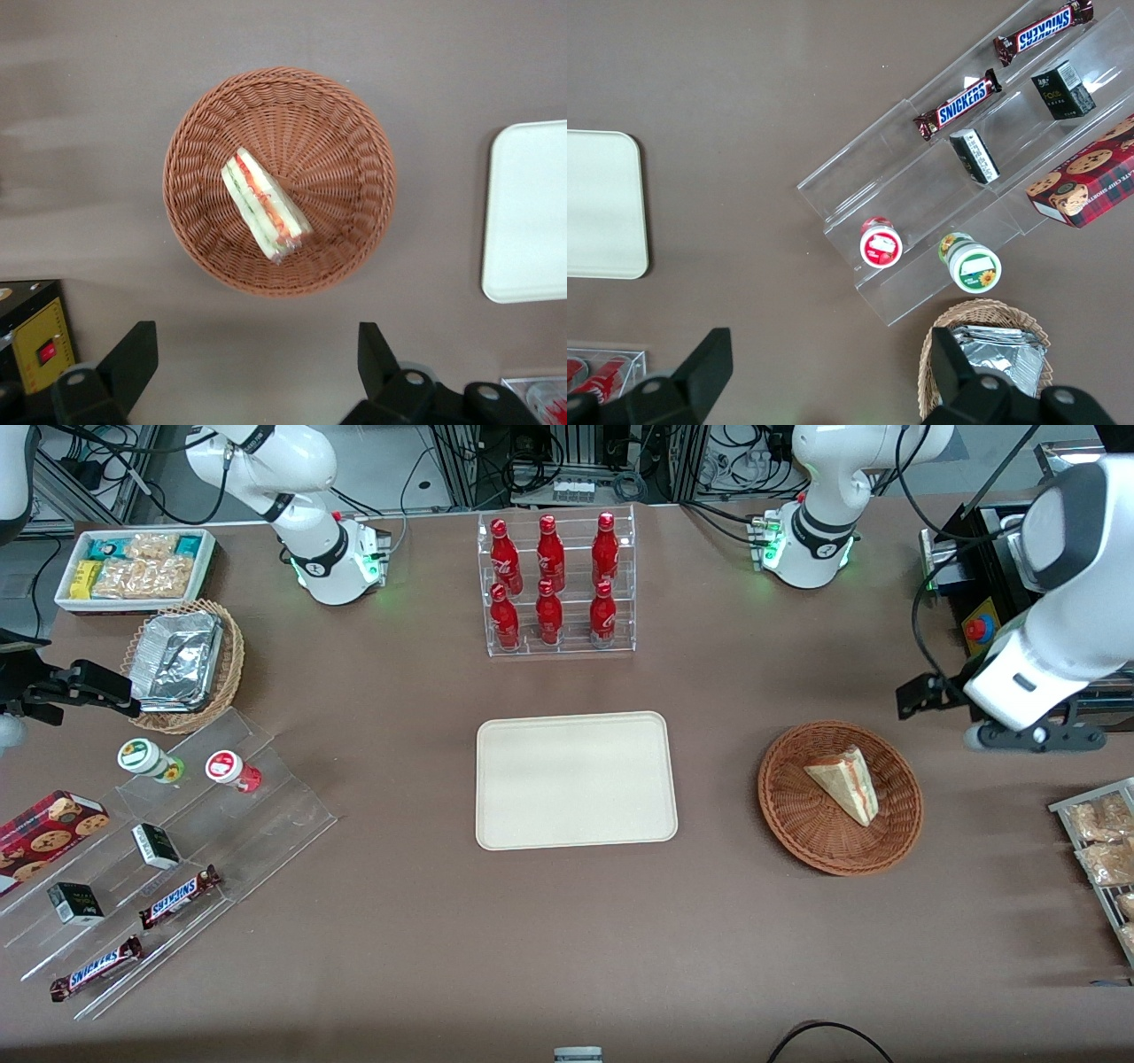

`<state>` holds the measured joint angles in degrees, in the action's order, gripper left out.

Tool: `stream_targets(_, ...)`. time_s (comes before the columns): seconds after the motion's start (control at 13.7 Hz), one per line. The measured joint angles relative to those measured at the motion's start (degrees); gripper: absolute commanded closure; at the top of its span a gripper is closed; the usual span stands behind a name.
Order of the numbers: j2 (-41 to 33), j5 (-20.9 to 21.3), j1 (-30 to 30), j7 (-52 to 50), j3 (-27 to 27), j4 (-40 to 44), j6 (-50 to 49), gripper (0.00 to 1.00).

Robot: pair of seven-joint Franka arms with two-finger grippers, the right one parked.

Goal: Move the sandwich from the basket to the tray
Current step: 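Move the open left gripper down over the sandwich in the basket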

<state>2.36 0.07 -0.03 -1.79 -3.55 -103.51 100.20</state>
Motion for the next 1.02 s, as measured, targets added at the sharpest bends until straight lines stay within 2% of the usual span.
stream_targets(0.51,7.01,0.00,2.30,-1.43,0.07,-4.17,11.00,0.00)
stream_targets(1.02,7.77,0.02,1.25,-22.84,-0.26,-12.21,20.57,0.00)
